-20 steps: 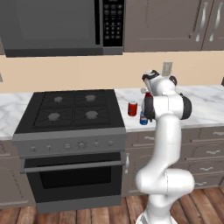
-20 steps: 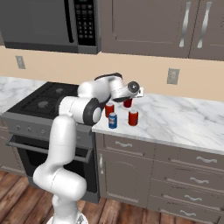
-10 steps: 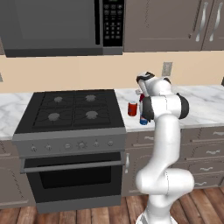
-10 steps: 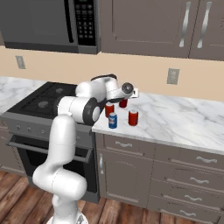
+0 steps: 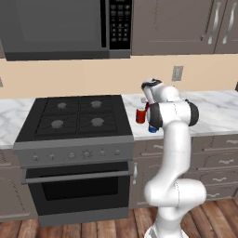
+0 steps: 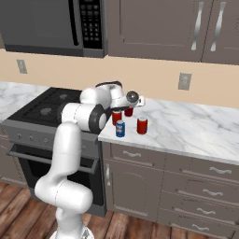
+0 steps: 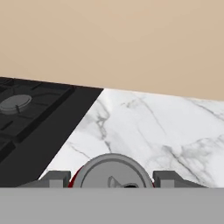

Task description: Four empty soda cans are scattered around the kitchen. Gather all the cans and cluster them next to the stove for recycling.

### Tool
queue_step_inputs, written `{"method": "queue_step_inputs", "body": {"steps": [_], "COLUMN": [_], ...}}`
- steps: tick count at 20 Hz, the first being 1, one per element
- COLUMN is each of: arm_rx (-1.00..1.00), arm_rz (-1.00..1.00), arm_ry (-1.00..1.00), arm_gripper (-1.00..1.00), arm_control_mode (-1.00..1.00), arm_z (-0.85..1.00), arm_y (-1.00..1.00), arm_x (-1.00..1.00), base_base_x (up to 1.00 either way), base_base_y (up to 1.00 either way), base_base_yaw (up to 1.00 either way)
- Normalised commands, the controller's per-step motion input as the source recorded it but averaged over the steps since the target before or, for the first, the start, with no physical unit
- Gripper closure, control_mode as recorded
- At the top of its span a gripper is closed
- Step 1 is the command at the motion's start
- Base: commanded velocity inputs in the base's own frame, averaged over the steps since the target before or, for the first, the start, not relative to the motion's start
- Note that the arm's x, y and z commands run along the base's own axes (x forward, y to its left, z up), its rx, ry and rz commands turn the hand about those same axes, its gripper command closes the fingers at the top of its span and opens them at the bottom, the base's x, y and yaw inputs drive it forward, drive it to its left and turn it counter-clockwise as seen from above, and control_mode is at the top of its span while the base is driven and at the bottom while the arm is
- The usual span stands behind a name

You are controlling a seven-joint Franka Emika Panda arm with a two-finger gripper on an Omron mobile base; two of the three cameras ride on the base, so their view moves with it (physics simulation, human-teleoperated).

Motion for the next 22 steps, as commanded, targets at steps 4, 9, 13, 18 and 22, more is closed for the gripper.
{"method": "queue_step_inputs", "body": {"steps": [4,9,13,18,22], "arm_rx": [-0.01,-0.02,-0.02,0.0,0.0], "arm_rz": [0.0,0.0,0.0,0.0,0.0], "arm_ry": [-0.01,-0.02,-0.02,-0.01,0.0], "arm_gripper": [1.0,1.0,1.0,1.0,1.0], "arm_control_mode": [-1.0,-1.0,-1.0,-1.0,-1.0], "arm_z": [-0.29,-0.23,-0.21,-0.23,-0.22], "arm_y": [0.01,0.0,0.0,0.0,0.0], "arm_x": [0.02,0.02,0.06,0.09,0.1], "base_base_x": [0.0,0.0,0.0,0.0,0.0], "base_base_y": [0.0,0.0,0.0,0.0,0.0], "base_base_yaw": [0.0,0.0,0.0,0.0,0.0]}}
